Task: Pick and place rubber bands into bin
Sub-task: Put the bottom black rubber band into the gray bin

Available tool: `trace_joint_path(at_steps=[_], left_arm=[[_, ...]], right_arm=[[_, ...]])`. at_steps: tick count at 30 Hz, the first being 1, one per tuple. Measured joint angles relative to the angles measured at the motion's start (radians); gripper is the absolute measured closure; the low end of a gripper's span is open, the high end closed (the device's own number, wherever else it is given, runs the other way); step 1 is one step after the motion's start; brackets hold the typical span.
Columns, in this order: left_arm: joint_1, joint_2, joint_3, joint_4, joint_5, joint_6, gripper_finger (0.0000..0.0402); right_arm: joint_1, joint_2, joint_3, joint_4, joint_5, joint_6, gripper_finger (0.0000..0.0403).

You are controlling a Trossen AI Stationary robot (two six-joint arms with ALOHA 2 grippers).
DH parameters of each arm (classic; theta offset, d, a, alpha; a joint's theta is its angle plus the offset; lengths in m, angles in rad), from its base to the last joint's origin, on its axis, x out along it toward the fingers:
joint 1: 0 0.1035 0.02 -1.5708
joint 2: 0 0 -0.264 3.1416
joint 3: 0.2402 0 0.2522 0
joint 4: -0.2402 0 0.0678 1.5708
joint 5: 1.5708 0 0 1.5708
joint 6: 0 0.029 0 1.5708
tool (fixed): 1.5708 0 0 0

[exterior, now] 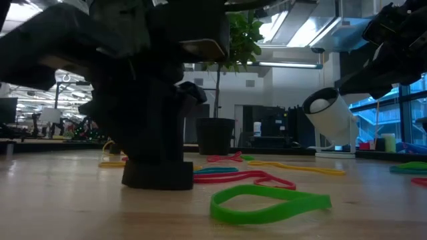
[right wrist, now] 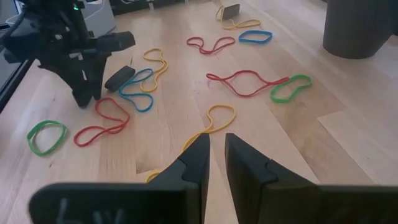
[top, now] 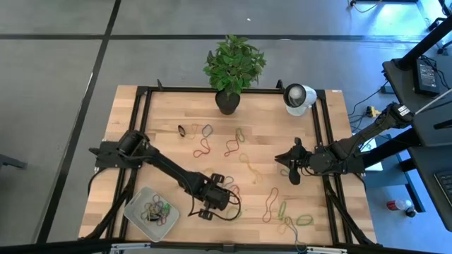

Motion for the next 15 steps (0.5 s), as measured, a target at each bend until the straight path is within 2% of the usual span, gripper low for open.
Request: trace_joint_path(at_steps=[6, 11, 15], left_arm=[[-0.010, -0.011, 0.013, -0.035, 0.005, -0.007, 0.0391], [-0.041, -0.042, 0.111, -0.224, 0.021, -0.054, 0.0398], [-0.064, -0.081, 0.197, -0.426, 0.012, -0.218, 0.0398]], right_arm=[[0.000, 0.000, 0.000, -0.001, 0.000, 0.000, 0.0348], [0.000, 0.000, 0.000, -0.002, 0.000, -0.002, 0.0348], [0.000, 0.000, 0.000, -0.006, 0.000, -0.002, 0.0348]])
